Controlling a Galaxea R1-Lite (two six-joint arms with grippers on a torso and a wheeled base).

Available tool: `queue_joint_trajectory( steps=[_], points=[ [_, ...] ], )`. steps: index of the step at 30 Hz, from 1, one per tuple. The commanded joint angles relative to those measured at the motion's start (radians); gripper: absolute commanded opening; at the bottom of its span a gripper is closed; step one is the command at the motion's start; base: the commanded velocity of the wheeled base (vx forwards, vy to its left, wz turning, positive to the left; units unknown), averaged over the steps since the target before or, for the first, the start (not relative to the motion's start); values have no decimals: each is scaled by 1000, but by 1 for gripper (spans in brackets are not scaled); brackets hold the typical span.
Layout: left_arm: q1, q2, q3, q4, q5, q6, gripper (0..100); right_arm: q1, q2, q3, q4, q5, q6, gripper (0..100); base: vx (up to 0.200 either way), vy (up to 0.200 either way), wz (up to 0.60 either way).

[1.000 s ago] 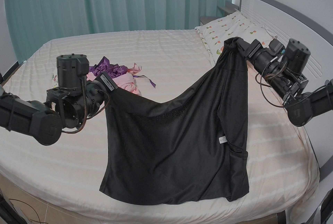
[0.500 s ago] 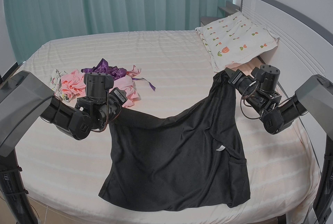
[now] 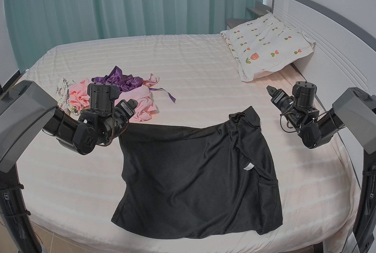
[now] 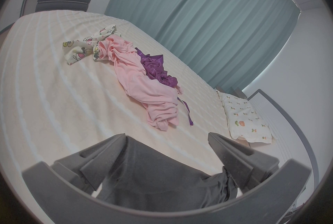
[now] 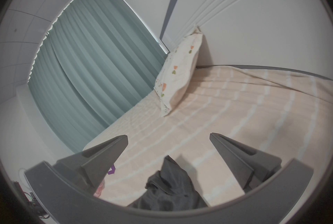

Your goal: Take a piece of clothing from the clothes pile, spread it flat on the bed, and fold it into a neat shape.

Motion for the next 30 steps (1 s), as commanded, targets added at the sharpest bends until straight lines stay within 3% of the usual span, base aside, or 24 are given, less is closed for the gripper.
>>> queue_joint_trajectory(
  steps=[1,7,12,15,20,25,30],
  points=[
    [-1,-116,117,-11,-5,38,100,-5,-122,152,-2,4,25,100,0,0,0],
    [-22,-214,260,-17,-4,36,100,-3,-289,371,-10,9,100,100,0,0,0],
    [-42,-280,329,-15,-4,12,100,0,-392,535,-8,81,158,100,0,0,0],
    [-54,-326,393,-14,-48,-21,100,-2,-421,663,-10,162,163,100,0,133,0],
    [-53,-336,455,-15,-89,-38,100,-11,-406,747,-8,274,161,100,0,200,0],
    [-53,-329,487,-15,-97,-90,100,-11,-354,767,-10,303,154,100,0,200,0],
    [-51,-323,542,-20,-128,-127,100,-9,-292,749,-38,303,123,100,0,0,0]
  ],
)
